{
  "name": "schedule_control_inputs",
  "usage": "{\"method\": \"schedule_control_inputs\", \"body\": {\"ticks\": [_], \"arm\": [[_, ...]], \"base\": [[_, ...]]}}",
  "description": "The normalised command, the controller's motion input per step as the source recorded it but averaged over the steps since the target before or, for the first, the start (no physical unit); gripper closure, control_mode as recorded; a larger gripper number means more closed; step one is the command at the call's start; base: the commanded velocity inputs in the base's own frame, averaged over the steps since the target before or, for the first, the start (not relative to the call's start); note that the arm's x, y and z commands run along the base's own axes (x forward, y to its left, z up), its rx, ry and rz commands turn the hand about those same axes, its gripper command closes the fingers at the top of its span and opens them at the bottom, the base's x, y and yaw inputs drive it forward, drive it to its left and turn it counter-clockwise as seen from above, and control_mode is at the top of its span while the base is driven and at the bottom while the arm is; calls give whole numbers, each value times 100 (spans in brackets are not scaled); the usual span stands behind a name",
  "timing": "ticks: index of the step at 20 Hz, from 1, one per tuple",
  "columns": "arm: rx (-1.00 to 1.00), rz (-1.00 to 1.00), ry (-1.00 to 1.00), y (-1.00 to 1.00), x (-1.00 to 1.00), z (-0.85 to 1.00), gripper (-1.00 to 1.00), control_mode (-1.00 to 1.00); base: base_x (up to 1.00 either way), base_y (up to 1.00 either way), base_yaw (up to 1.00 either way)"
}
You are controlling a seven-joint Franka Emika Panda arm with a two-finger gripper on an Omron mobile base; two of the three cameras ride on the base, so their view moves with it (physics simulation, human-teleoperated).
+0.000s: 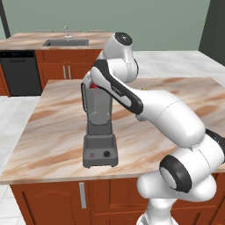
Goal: Grab the lime and onion from the fridge, place them in the blender, close the lid, and turn on the blender to create a marinade.
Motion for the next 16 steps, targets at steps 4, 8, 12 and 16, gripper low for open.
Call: {"method": "schedule_control_inputs", "body": {"ticks": [4,8,12,16], "arm": [[0,0,0,-27,-52,9,-100,-100],[0,0,0,-37,-70,16,-100,-100],[0,-8,0,-73,-69,10,-100,-100],[2,-22,0,-99,-66,0,-100,-100]], "base": [[0,0,0],[0,0,0],[0,0,0],[0,0,0]]}}
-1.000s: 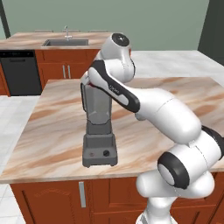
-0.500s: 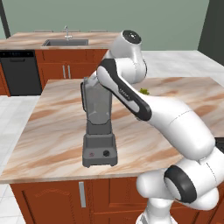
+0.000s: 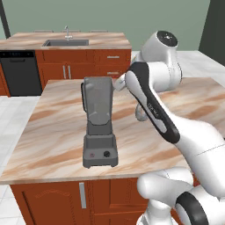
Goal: Grab the lime and onion from the fridge, place them in the blender, close the lid, and turn on the blender to create a marinade.
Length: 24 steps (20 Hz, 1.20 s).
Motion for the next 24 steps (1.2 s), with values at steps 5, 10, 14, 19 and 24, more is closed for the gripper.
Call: {"method": "schedule_control_inputs", "body": {"ticks": [5,10,14,19,24], "arm": [[0,-34,0,-100,-62,-15,-100,-100],[0,-38,0,-100,-48,-23,-100,-100],[0,-35,0,-100,-34,-24,-100,-100],[1,-28,0,-100,-22,-23,-100,-100],[6,-14,0,-100,0,-13,-100,-100]], "base": [[0,0,0],[0,0,0],[0,0,0],[0,0,0],[0,0,0]]}}
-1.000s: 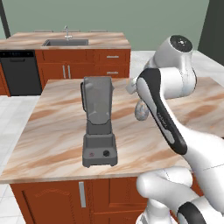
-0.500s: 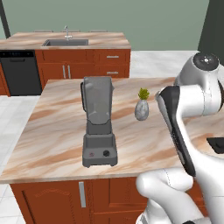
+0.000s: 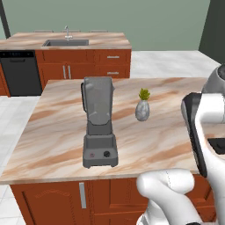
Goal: Grab the lime and onion from the fridge, place them in the blender, close the lid, and turn on the blender to create a marinade.
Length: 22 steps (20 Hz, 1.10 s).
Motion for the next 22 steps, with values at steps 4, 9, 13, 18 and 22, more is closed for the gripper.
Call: {"method": "schedule_control_inputs", "body": {"ticks": [4,9,13,18,22], "arm": [[6,-7,0,-100,0,-19,-100,-100],[3,-4,3,-100,-5,-28,-100,-100],[0,0,9,-87,0,-31,-100,-100],[0,0,7,-63,0,-28,-100,-100],[0,0,6,-36,1,-29,-100,-100]], "base": [[0,0,0],[0,0,0],[0,0,0],[0,0,0],[0,0,0]]}}
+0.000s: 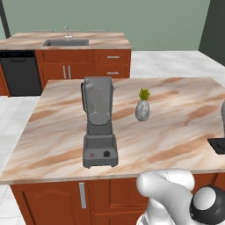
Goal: Grab the lime and onion from the fridge, place them in the blender, close the lid, and turn on the blender to create a marinade.
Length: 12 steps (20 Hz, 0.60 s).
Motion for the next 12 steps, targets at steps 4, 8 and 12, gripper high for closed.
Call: {"method": "schedule_control_inputs", "body": {"ticks": [4,8,12], "arm": [[0,0,5,-7,2,-26,-100,-100],[0,0,5,0,5,-38,-100,-100],[0,0,9,0,8,-43,-100,-100]], "base": [[0,0,0],[0,0,0],[0,0,0]]}}
